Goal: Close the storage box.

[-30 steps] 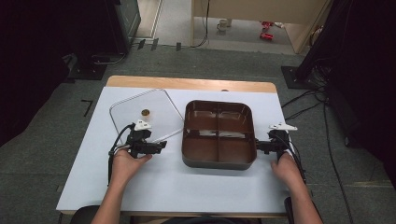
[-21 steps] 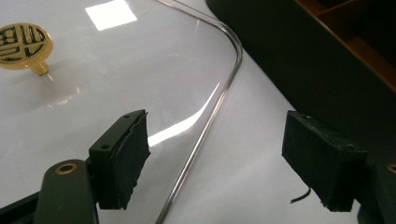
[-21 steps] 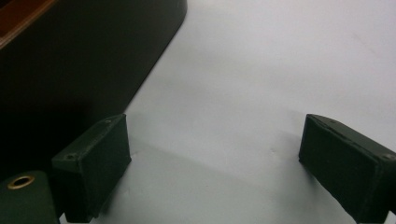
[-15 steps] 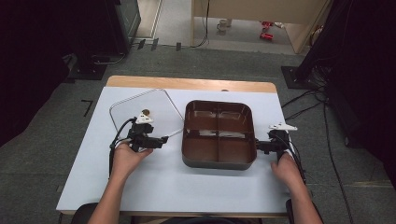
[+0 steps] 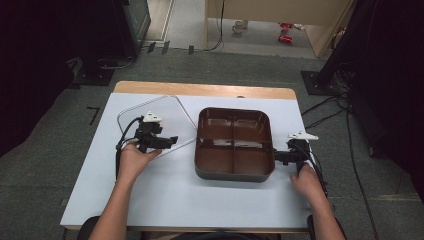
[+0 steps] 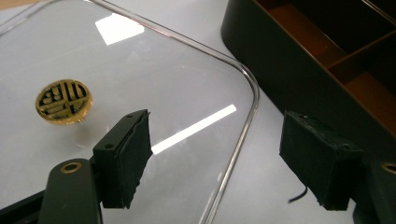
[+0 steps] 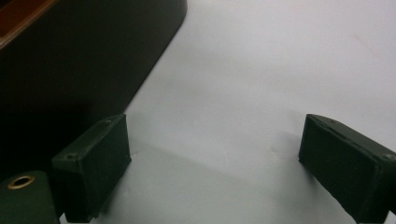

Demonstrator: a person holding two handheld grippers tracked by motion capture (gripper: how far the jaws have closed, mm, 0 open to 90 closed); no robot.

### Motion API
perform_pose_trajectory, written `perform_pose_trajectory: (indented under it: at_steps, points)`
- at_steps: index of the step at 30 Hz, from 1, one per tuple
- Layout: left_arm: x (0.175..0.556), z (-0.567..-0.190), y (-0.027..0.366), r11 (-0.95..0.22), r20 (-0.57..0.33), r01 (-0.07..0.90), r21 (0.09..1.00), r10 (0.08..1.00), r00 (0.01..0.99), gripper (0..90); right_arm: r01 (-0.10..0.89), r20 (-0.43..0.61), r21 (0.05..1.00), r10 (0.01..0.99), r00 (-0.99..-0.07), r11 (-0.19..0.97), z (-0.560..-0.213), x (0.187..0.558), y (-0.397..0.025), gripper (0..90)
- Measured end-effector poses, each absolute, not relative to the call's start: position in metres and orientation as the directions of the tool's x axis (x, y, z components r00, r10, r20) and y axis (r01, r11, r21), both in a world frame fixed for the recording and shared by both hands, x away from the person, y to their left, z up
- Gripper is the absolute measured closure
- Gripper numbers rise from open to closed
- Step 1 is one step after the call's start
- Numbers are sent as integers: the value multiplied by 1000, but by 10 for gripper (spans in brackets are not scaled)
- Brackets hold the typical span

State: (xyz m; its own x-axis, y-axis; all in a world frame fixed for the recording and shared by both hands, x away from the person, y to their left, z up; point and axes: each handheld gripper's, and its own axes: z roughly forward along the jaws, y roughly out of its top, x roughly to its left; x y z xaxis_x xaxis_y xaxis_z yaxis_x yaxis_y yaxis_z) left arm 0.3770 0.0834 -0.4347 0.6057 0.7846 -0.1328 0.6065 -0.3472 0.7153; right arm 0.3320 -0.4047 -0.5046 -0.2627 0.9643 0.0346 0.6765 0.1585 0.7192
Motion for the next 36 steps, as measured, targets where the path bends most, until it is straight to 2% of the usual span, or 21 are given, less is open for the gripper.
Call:
perform_pose_trajectory:
  at_steps: [16, 25, 27, 36]
  points:
    - [412, -425, 90, -335, -111, 608, 720, 810, 576, 266, 676, 34, 719, 964, -263, 159, -505, 332, -405, 83]
    - [433, -436, 95, -331, -89, 613, 717, 829, 552, 269, 677, 36, 719, 964, -262, 157, -505, 332, -405, 83]
    - [437, -439, 99, -321, -61, 602, 731, 848, 527, 336, 675, 35, 720, 964, -263, 158, -505, 332, -405, 83]
    - [446, -453, 107, -282, -97, 640, 715, 866, 490, 330, 676, 35, 720, 964, -263, 158, -505, 332, -405, 83]
